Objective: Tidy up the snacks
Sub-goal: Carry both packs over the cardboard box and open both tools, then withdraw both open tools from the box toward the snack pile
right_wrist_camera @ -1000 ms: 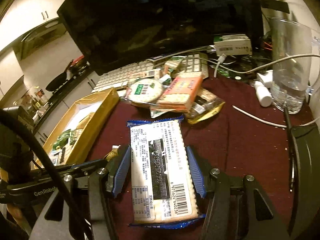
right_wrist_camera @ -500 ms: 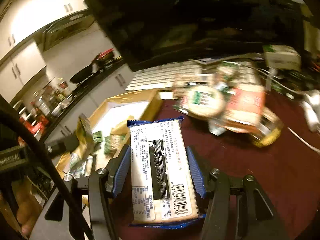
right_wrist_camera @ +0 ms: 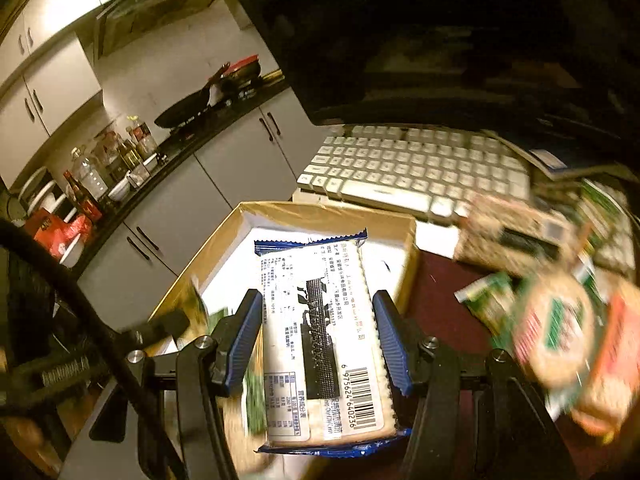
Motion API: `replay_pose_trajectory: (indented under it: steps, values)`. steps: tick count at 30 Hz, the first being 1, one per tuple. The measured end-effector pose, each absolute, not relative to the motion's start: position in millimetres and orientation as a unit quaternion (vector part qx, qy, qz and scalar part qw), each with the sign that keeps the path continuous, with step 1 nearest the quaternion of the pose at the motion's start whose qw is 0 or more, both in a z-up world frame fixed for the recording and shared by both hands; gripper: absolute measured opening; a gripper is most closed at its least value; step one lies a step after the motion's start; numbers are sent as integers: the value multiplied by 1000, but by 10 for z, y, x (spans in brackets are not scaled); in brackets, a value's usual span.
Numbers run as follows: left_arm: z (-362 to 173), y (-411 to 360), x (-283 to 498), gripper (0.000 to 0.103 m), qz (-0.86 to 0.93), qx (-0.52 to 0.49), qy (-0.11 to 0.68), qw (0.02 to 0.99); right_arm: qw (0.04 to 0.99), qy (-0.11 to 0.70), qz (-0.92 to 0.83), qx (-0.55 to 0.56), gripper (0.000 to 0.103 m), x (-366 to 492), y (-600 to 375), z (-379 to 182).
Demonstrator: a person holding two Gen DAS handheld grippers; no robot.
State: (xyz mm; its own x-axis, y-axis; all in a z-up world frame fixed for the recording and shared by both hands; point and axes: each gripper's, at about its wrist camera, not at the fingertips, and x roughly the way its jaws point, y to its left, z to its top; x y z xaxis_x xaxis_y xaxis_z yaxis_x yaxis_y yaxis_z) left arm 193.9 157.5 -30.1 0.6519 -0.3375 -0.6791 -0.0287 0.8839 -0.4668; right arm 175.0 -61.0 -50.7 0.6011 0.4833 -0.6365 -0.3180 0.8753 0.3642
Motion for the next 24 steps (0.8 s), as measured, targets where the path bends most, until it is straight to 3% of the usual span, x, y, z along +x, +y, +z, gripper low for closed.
replay_pose_trajectory:
  steps: [12,18,20,22,24]
  values:
    - [-656,1531,2234,8,-46,-198,480,853,867,443,211,92,54,2229,-332,-826]
    - [-658,1460,2227,10,-41,-174,486,855,868,425,229,119,56,2199,-420,-742]
    - [-659,1478,2200,19,-41,-182,489,852,870,411,239,128,57,2111,-469,-627]
    - [-621,1496,2155,42,-40,-190,481,855,876,393,244,134,59,1974,-559,-492]
    - [-522,1514,2050,57,-44,-199,456,866,880,374,253,144,67,1811,-667,-385]
